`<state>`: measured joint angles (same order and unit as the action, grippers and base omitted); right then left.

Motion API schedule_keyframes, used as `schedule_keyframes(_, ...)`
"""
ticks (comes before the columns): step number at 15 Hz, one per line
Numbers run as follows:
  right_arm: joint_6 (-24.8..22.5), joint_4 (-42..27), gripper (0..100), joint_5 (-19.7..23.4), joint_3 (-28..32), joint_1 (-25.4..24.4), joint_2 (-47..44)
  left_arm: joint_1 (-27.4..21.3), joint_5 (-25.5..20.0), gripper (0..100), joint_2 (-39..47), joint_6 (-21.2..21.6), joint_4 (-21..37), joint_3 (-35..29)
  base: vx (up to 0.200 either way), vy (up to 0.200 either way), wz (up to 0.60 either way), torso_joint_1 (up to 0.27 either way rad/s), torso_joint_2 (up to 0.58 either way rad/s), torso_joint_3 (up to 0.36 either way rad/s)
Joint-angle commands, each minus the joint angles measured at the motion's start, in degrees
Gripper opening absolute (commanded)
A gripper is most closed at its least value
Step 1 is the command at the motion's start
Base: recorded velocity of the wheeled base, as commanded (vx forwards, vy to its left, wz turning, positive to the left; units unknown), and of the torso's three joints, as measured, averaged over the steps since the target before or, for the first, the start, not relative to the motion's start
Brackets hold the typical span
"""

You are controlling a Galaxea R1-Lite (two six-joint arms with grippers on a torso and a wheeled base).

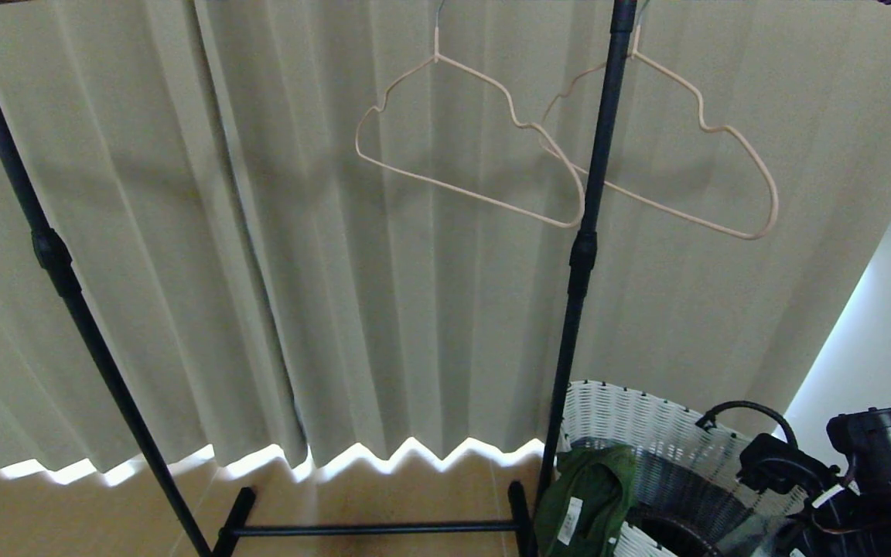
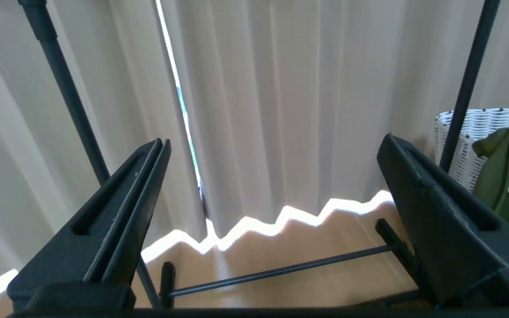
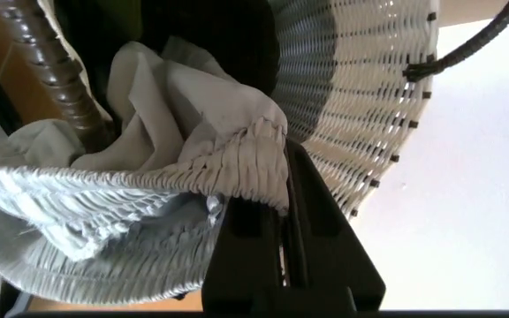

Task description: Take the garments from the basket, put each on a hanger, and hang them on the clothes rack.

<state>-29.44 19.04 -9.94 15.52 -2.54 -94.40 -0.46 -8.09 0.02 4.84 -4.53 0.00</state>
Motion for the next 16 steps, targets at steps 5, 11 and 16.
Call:
schedule_keyframes(5,0.08,-0.67,0,0.0,-2.6,0.34,18.91,0.02,0.01,100,-0.02,-0.01,-0.04,0.0,0.0,0.0,0.0,0.0,0.0,0.0)
schedule_keyframes(11,0.17,-0.41,0,0.18,0.3,4.91,40.0,0.02,0.01,100,-0.02,-0.01,-0.04,0.0,0.0,0.0,0.0,0.0,0.0,0.0)
schedule_keyframes(16,0.17,-0.67,0,0.44,0.74,5.44,44.13,0.02,0.01,100,-0.02,-0.01,-0.04,0.0,-0.08,0.0,0.0,0.001,0.0,0.001)
